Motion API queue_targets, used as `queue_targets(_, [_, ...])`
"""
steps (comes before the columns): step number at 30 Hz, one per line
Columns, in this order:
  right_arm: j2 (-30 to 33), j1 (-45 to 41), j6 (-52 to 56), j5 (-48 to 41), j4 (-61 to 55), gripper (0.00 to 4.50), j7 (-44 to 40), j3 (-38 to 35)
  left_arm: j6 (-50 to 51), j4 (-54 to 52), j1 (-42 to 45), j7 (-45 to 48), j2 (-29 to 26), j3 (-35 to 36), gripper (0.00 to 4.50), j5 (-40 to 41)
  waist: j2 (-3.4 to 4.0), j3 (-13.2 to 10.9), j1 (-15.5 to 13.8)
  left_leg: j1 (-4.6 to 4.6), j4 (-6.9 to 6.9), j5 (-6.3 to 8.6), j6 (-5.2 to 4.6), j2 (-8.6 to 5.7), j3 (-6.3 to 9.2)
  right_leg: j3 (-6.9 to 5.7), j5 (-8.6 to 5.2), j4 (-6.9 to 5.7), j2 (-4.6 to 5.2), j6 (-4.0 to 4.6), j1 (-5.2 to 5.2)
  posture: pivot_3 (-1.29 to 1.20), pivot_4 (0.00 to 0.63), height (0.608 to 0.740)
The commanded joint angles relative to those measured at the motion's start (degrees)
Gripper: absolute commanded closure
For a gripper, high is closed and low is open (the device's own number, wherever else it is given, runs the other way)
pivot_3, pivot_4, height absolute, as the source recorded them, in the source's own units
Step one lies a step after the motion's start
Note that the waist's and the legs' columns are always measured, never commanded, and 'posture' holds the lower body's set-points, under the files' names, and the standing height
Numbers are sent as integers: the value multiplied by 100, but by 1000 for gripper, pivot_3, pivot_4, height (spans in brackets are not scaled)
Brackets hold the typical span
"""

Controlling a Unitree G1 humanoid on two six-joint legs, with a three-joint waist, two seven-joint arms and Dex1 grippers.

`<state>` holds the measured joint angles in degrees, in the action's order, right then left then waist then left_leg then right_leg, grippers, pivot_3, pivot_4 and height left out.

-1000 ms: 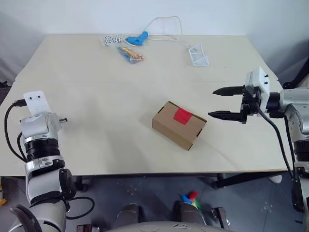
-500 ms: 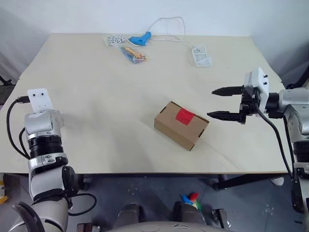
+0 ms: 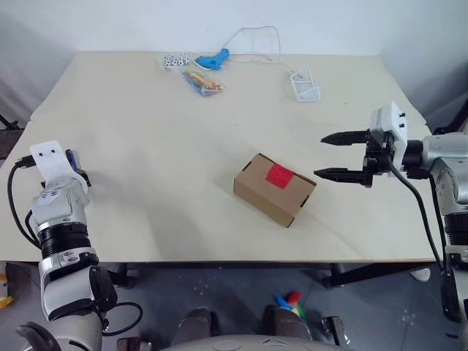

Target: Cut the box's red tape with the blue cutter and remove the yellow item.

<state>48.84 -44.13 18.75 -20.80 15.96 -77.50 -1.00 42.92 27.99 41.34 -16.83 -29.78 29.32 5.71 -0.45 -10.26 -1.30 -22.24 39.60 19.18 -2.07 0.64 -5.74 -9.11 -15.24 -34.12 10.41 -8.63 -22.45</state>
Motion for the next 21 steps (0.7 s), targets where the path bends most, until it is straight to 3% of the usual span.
queue_targets(1, [111, -144, -45, -27, -55, 0, -27, -153, 74, 62, -240, 62, 128, 155, 1622, 179, 3, 2, 5, 1, 0, 0, 0, 0, 0, 0, 0, 0, 0, 0, 0, 0, 150, 740])
queue_targets(10, [128, -182, -48, -5, -26, 0, -50, -148, 21, -183, -528, 184, 276, 331, 1622, 403, 6, 3, 11, 1, -1, 0, 0, -2, -1, 1, 0, 0, 1, 0, 0, 0, 150, 740])
queue_targets(14, [113, -252, -67, 35, 31, 0, -62, -120, -78, -29, -624, 336, 250, 292, 2415, 423, 15, 9, 17, 2, -2, 0, 0, -1, -4, 2, 0, 1, 1, 0, 0, 0, 150, 740])
queue_targets(18, [111, -283, -83, 61, 72, 0, -90, -116, -177, 24, -644, 358, 233, 269, 2415, 406, 21, 13, 22, 6, -4, 0, 0, -1, -6, 4, 0, 1, 1, 0, 0, 0, 150, 740])
queue_targets(21, [117, -300, -81, 67, 79, 0, -96, -113, -244, 82, -646, 394, 212, 241, 2989, 393, 23, 13, 20, 5, -4, 0, 0, -1, -6, 4, 0, 1, 1, 0, 0, 0, 150, 740])
